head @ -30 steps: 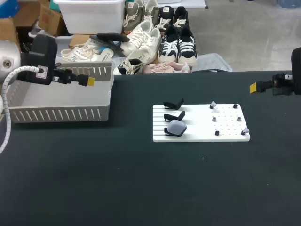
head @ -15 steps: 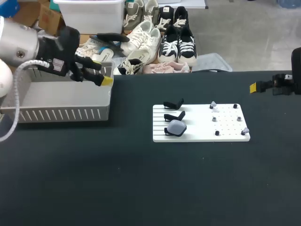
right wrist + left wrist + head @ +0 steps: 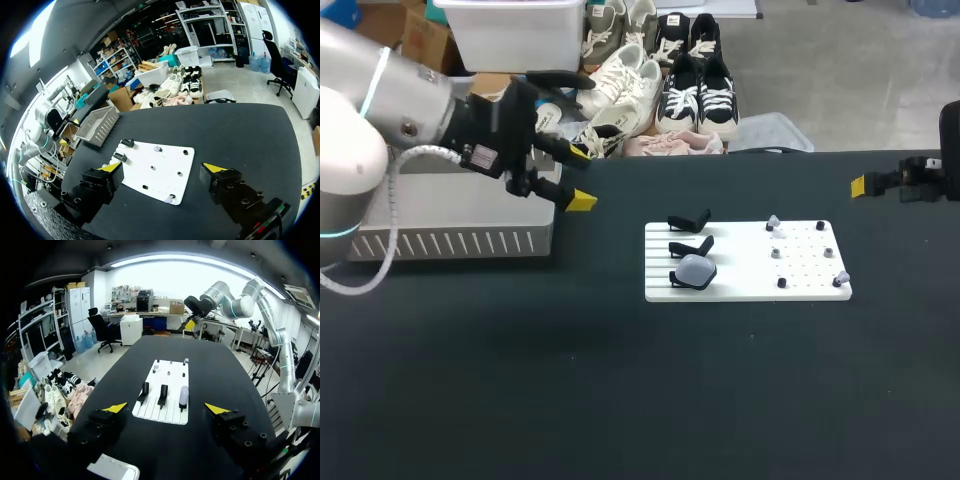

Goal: Pick up each earbud case from the left stands, insert the matching earbuds, close the lid, and place the case in the box.

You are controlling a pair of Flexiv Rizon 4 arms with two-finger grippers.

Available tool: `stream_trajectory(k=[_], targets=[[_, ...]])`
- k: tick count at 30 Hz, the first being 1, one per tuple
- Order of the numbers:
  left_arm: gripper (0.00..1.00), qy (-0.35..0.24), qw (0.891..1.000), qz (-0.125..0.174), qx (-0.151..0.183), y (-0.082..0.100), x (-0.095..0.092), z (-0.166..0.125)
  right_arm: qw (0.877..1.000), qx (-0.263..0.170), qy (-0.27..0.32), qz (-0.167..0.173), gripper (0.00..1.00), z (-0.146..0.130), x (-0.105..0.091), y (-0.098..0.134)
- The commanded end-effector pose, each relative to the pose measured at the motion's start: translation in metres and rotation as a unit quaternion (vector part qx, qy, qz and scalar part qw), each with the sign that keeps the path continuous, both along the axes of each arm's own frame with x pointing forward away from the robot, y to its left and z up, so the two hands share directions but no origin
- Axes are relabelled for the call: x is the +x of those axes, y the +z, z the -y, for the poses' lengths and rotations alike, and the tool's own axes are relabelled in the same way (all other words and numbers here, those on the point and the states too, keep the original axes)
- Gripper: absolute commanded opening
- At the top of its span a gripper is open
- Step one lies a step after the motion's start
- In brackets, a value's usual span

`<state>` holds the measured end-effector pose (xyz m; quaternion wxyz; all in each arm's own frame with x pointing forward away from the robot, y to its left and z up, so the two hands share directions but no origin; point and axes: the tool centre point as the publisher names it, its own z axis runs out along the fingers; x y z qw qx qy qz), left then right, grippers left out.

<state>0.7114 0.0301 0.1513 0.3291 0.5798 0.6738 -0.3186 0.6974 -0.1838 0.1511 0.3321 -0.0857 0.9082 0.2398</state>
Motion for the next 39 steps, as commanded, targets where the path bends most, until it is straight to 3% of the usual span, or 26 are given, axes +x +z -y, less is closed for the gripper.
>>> stream_trajectory(k=[1, 17, 26, 28, 33, 39], targets=[[1.0, -0.03, 0.999, -0.011, -0.001, -0.013, 0.006, 0.013, 1.0, 0.002, 0.003, 0.0, 1.0, 0.001, 0.001, -0.001], [1.0, -0.065, 0.998, 0.004, 0.0, -0.065, -0.004, 0.051, 1.0, 0.002, 0.003, 0.0, 1.0, 0.001, 0.001, -0.001], [1.0, -0.076, 0.997, 0.009, -0.017, -0.076, -0.008, 0.067, 1.0, 0.002, 0.003, 0.0, 1.0, 0.001, 0.001, -0.001], [0.85, -0.076, 0.997, 0.007, -0.02, -0.08, -0.009, 0.07, 1.0, 0.002, 0.003, 0.0, 1.0, 0.001, 0.001, -0.001], [0.81, -0.076, 0.997, -0.003, -0.023, -0.088, -0.012, 0.074, 1.0, 0.002, 0.003, 0.0, 1.0, 0.001, 0.001, -0.001], [0.87, -0.081, 0.996, -0.01, -0.026, -0.096, -0.02, 0.079, 1.0, 0.002, 0.003, 0.0, 1.0, 0.001, 0.001, -0.001]])
